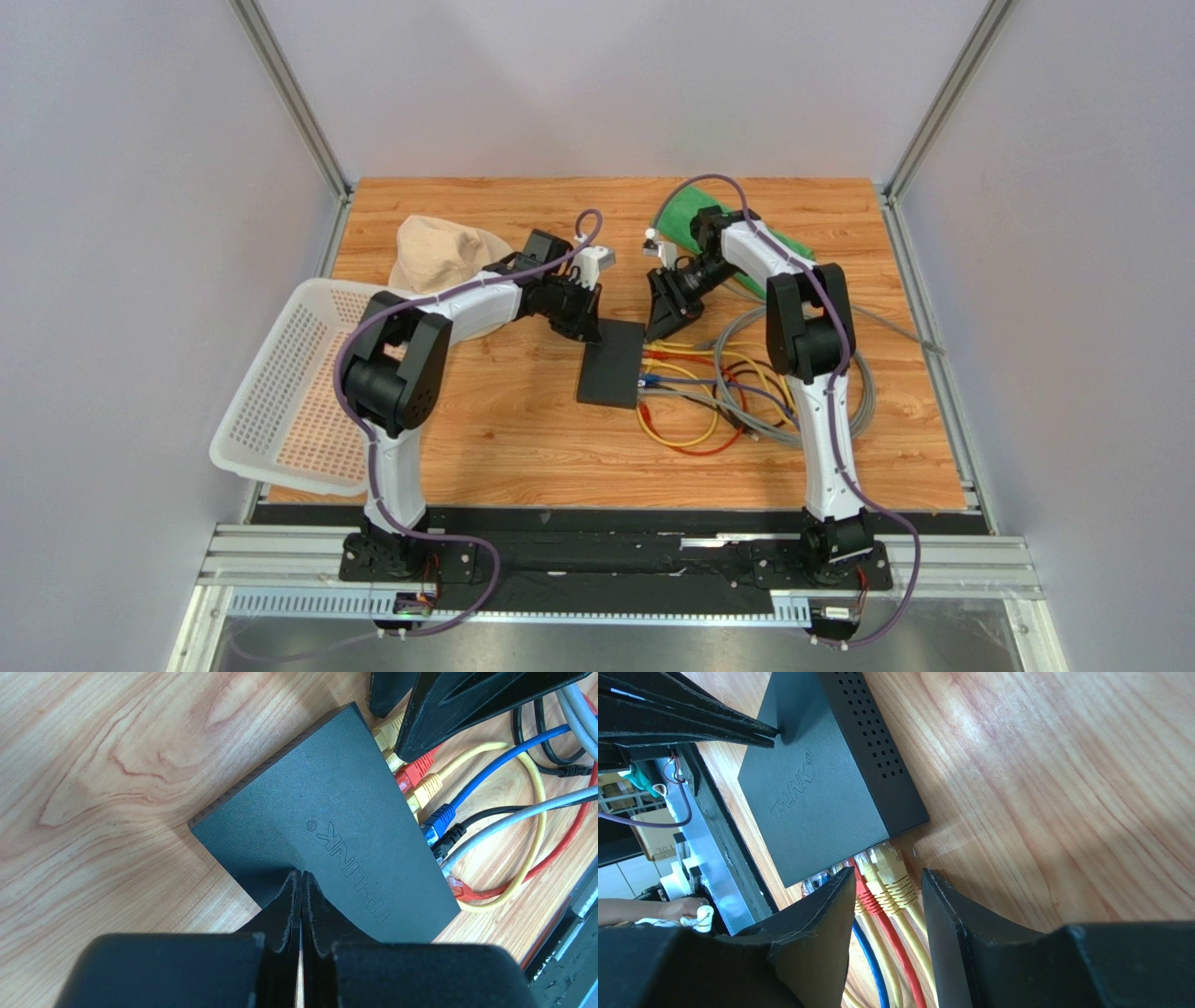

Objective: Pull the plug from the switch port

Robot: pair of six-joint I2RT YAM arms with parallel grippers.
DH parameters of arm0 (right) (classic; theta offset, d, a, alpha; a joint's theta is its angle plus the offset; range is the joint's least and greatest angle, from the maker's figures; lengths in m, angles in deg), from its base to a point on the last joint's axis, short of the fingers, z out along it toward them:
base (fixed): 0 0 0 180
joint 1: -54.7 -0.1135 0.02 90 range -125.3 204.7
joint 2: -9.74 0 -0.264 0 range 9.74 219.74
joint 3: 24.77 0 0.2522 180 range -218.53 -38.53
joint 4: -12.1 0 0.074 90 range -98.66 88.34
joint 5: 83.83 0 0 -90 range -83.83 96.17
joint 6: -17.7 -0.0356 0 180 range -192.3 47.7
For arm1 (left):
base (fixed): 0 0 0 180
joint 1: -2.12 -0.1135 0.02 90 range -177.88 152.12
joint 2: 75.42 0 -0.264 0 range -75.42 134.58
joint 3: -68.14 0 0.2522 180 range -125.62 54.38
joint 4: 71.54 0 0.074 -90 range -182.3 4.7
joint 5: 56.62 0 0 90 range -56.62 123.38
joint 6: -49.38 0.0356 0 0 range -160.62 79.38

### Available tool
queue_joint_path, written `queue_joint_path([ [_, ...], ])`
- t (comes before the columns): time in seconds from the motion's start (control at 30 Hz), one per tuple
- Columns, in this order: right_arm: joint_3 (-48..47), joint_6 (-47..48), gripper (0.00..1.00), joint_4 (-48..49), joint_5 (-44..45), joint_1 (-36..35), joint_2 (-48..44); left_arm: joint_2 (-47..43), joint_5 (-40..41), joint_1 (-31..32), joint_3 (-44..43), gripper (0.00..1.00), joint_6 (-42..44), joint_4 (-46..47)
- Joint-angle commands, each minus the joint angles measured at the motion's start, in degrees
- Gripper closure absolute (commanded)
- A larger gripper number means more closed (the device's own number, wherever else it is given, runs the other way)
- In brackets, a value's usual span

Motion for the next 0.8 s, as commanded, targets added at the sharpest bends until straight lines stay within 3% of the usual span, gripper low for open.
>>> queue_joint_path([
  [0.0,-1.27,-0.5,0.53,1.42,2.37,-0.49,2.27,1.88,1.96,0.57,-0.63,1.0,2.26,-0.19],
  [0.33,-4.96,1.26,0.51,-2.1,0.52,-1.72,4.73,2.76,1.61,0.93,-0.64,1.0,2.96,-0.01],
  [0.77,-4.26,1.96,0.57,-4.03,-2.64,-0.75,5.69,2.76,2.23,1.01,-0.55,1.0,2.96,0.07],
])
